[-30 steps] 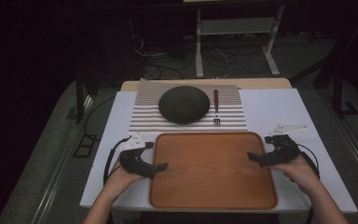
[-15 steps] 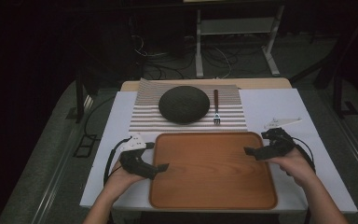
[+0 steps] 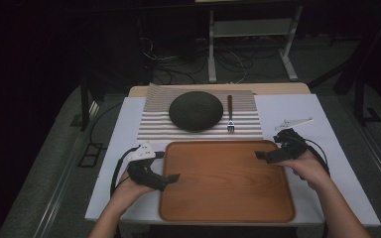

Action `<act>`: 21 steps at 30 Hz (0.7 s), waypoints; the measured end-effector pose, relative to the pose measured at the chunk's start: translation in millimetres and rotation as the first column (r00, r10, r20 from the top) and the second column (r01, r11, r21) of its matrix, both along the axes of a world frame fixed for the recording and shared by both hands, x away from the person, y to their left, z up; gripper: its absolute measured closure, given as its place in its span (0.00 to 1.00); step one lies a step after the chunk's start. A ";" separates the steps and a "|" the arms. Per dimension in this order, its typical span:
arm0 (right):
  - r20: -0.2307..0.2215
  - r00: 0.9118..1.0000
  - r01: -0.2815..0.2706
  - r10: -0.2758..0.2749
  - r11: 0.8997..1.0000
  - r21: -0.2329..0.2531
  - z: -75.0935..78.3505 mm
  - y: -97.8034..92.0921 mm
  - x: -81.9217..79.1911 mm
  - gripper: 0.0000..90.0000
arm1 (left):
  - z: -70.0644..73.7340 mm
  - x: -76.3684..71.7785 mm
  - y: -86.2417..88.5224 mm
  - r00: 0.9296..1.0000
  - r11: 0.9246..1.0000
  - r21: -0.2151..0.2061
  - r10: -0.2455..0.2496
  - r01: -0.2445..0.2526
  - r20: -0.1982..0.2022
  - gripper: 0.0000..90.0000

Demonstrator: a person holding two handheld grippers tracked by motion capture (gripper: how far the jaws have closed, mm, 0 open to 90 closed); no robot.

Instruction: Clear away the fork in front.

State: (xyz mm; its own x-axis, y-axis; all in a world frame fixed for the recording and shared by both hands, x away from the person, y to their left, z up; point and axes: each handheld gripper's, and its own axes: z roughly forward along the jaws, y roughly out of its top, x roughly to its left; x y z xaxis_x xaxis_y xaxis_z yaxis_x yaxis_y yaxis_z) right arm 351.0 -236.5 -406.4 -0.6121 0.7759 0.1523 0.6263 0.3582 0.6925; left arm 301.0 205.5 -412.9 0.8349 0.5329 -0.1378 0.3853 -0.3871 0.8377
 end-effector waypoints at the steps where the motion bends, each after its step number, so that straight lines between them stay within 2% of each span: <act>1: 0.000 1.000 0.000 0.000 1.000 0.000 0.0 0.0 0.0 0.00 | 0.0 0.0 0.0 1.000 1.000 0.000 0.000 0.000 0.000 0.00; 21: -0.026 1.000 -0.002 0.001 1.000 -0.024 6.7 19.0 35.1 0.00 | 1.1 -1.5 -0.3 1.000 1.000 -0.008 0.003 -0.003 0.007 0.00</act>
State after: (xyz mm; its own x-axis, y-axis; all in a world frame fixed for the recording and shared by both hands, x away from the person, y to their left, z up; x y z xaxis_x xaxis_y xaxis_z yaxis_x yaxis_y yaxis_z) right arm 386.1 -217.5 -399.6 -0.6093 0.7788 0.1495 0.6436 0.3755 0.6670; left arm 299.5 205.2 -411.8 0.8343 0.5341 -0.1366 0.3808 -0.3792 0.8433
